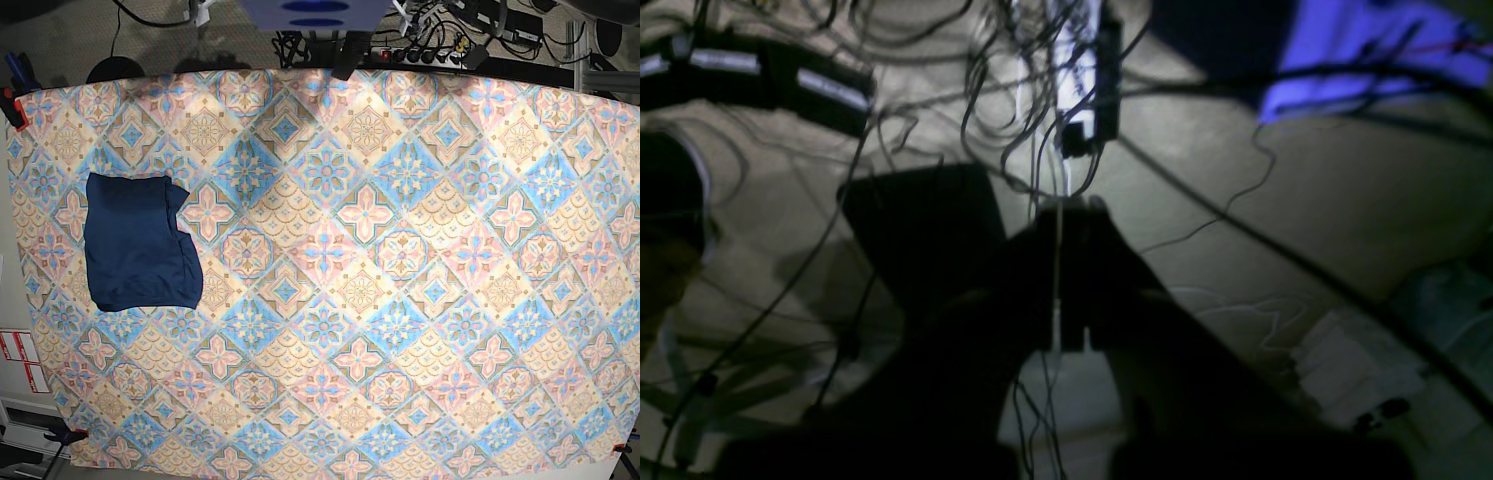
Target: Fold the T-shirt properly
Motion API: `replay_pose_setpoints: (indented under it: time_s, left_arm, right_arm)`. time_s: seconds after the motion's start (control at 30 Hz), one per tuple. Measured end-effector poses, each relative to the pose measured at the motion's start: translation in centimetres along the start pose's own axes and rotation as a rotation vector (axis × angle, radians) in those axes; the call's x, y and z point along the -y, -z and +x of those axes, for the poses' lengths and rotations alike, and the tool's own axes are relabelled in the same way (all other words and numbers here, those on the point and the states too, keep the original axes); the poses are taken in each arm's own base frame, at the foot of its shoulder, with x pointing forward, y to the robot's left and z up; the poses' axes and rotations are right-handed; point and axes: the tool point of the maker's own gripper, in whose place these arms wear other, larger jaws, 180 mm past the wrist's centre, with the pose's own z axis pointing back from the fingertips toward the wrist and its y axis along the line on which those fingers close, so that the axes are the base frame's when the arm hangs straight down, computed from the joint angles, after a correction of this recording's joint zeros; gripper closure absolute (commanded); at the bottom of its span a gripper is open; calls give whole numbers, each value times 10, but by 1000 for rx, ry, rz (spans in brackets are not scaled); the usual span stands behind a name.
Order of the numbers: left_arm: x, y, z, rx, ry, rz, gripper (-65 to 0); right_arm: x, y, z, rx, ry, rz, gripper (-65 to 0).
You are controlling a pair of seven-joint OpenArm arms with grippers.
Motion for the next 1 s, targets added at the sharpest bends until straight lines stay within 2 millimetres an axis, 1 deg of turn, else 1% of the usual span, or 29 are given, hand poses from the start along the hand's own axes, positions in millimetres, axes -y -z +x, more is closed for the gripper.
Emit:
replay_pose_setpoints:
  time_s: [0.1,0.17,0.2,0.27,0.33,0.43,0.5,0.6,0.63,0.67,0.73,0.83,0.87,0.93,1.0]
  left_arm:
    - [-1,1,15,25,5,1,0]
    - [-2,2,30,48,10,3,0]
    - [-3,2,38,64,13,4,0]
    - [-4,2,48,85,17,5,0]
    - [-3,2,51,92,16,4,0]
    - [-4,2,43,67,15,5,0]
    - [-4,2,43,68,15,5,0]
    - [-4,3,48,75,16,5,0]
    - [-4,3,50,78,17,5,0]
    - [-4,3,52,83,17,5,0]
    - [-4,2,52,83,17,5,0]
    - [-4,3,51,83,17,5,0]
    - [-4,3,53,84,18,5,0]
    - [-4,3,56,87,19,6,0]
    - [-5,3,61,94,20,6,0]
  right_arm:
    - [16,2,-1,0,-2,-107,-2]
    - [26,0,-1,-4,-6,-166,-2]
    - [29,0,-1,-4,-7,-184,-2]
    - [27,5,7,-2,-9,-192,-2]
    - [20,10,9,-41,-11,-172,-2]
    - [5,19,17,-40,-11,-142,-2]
    - [-3,24,7,-61,-1,-137,-2]
    - [-19,28,-18,-115,20,-109,-2]
    - [-23,30,-22,-124,22,-101,-2]
    - [-27,31,-23,-123,24,-94,-2]
    - [-22,31,-21,-118,23,-118,-2]
    - [-4,28,-4,-78,13,-193,-3]
    - [3,26,-2,-72,13,-220,-3]
    - [8,24,-4,-79,12,-245,-3]
    - [4,26,-9,-86,17,-240,-3]
